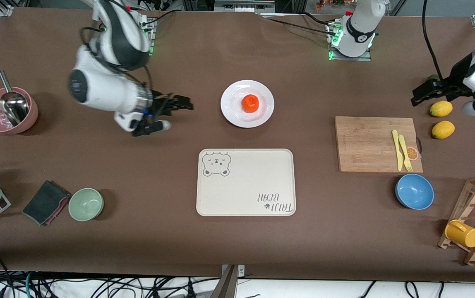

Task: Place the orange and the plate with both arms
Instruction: 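Lower the right gripper and grasp the white plate's rim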

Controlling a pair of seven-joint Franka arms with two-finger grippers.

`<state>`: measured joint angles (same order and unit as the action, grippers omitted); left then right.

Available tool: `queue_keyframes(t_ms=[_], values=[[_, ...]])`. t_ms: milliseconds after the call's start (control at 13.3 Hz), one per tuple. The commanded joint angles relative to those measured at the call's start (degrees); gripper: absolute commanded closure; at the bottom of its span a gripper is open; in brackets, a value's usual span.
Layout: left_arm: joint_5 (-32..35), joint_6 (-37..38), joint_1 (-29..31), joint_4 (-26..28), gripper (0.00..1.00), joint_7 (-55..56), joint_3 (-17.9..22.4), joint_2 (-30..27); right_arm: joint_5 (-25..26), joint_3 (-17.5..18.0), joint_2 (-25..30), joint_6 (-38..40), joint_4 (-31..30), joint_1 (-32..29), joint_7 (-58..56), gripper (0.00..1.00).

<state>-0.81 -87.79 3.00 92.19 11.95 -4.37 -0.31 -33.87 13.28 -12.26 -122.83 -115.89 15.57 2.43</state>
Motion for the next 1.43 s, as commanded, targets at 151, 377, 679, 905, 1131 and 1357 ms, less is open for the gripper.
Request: queue_keyframes(t_ms=[151,377,679,905,1131,1357], values=[[1.3,-0.3,0.9,0.9,0.00,2.0,-1.0,-1.9,-13.7,6.3,-8.8,-10.4,-2.3,-0.1,-12.7,0.00],[0.9,-1.1,1.0,1.2,0.00,1.5,-0.6,-1.7,-31.0,7.3,-14.6,-14.3,-3.0,-0.1,-31.8,0.00],[0.5,-1.3,2.0,-1.5,0.00,-1.2,0.0,0.8,-34.8,7.3,-19.6,-15.9,-3.5,0.0,-44.7,0.01],[0.8,-0.6,2.4,-1.6,0.00,-6.4,0.5,-0.9,-34.9,7.3,-20.3,-16.0,-5.7,0.1,-48.1,0.16],[1.3,0.2,2.4,-2.9,0.00,-6.5,0.5,-0.5,-34.9,7.6,-22.1,-16.0,-5.2,0.1,-48.3,0.36],[1.3,2.3,2.5,-3.3,0.00,-6.2,0.7,-0.6,-35.0,7.7,-23.4,-16.2,-4.3,1.1,-48.2,0.54]])
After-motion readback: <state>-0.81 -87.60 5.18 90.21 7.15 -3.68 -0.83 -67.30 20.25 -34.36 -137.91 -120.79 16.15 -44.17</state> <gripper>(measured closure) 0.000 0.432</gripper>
